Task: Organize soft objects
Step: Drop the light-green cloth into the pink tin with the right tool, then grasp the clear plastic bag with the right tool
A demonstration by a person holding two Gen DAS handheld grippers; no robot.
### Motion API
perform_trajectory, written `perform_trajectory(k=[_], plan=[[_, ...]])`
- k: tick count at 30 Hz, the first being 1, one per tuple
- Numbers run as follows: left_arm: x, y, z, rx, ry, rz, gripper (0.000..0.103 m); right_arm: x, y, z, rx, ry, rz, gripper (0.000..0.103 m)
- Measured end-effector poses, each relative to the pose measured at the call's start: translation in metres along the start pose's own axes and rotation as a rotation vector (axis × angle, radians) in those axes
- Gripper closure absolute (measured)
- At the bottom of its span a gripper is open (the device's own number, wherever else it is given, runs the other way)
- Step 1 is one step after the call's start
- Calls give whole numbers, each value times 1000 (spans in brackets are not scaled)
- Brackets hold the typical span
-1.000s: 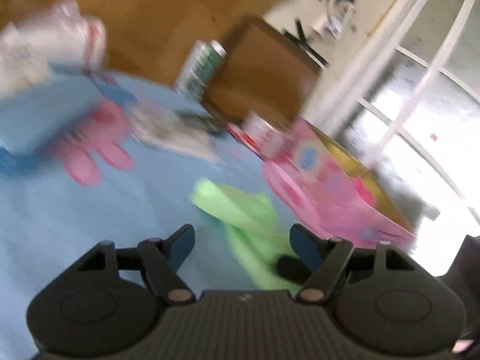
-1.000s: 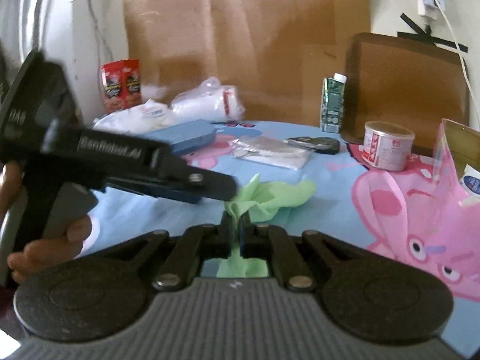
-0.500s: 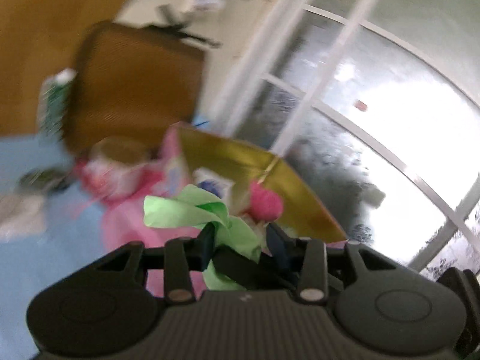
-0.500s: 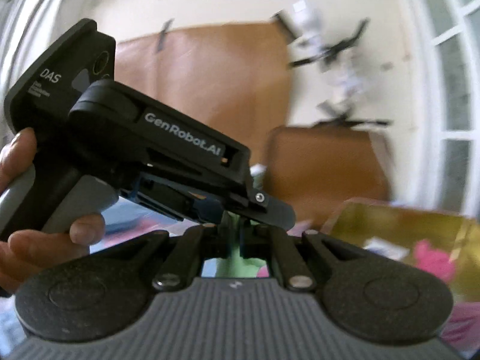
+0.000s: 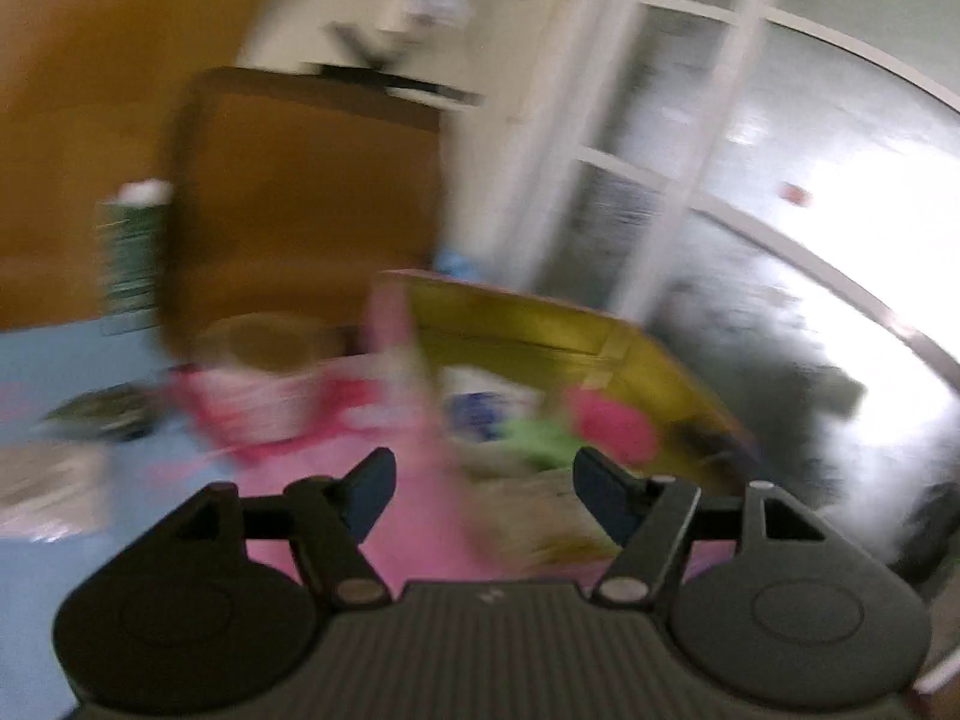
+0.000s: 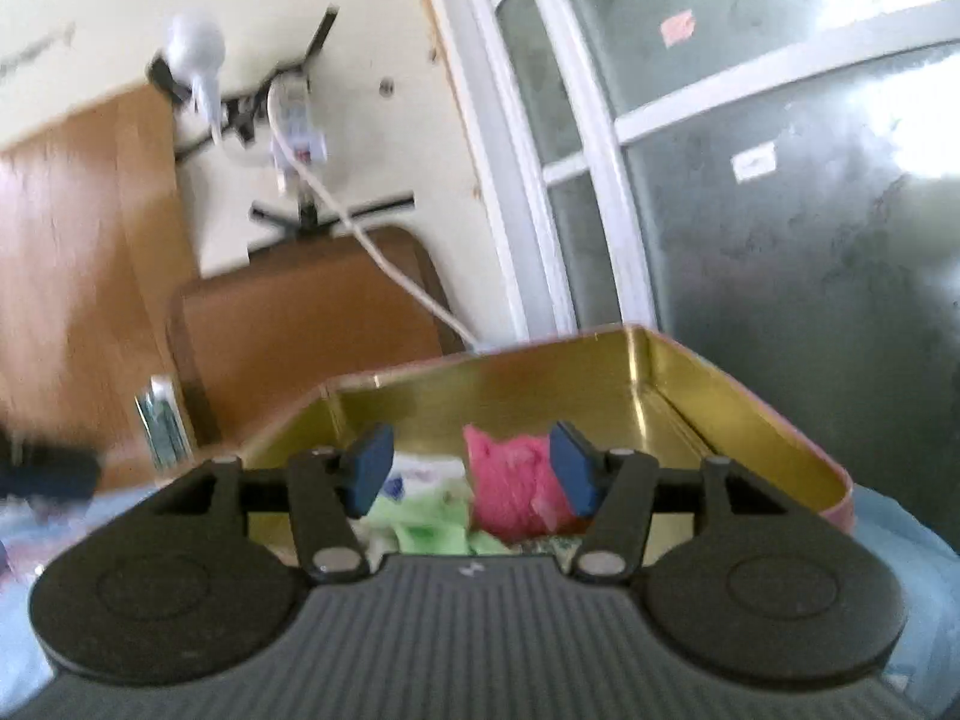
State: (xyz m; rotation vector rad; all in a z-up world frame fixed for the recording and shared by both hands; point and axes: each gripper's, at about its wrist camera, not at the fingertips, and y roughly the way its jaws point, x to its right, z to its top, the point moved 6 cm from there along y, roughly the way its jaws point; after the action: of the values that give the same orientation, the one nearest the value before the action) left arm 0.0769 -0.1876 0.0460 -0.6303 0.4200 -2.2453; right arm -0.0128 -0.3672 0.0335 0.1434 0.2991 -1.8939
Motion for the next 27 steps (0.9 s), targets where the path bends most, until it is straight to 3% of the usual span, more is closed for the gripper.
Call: perform_trajectory(k=[2,5,8,10,14,20,24,27], plan=[[-45,-22,-13,6,-63,95,36,-16,-4,7,36,-13,45,42],[-113,-57,-34,17,-141,283,36,-54,-5,13,10,-23,203,42],[-173,-90,-58,22,-160,518,36,-112,-5,-1,-102,-60,395,42],[-201,-107,-70,37,-194,582,36,-153,3,-17,-209,-89,495,42],[-223,-127,-79,117,-287,503,35,-230,37,-62,-416,-153,608,42],[-217,-124,-73,148,-266,425,35,-300,106,-94,-559,-173,572,43],[-219,-122,-74,128,-298,392,34,-313,136,-110,-655,-223,547,48],[-222,-124,-75,126,-327,366,33,-303,128,-107,-715,-157,570,59]])
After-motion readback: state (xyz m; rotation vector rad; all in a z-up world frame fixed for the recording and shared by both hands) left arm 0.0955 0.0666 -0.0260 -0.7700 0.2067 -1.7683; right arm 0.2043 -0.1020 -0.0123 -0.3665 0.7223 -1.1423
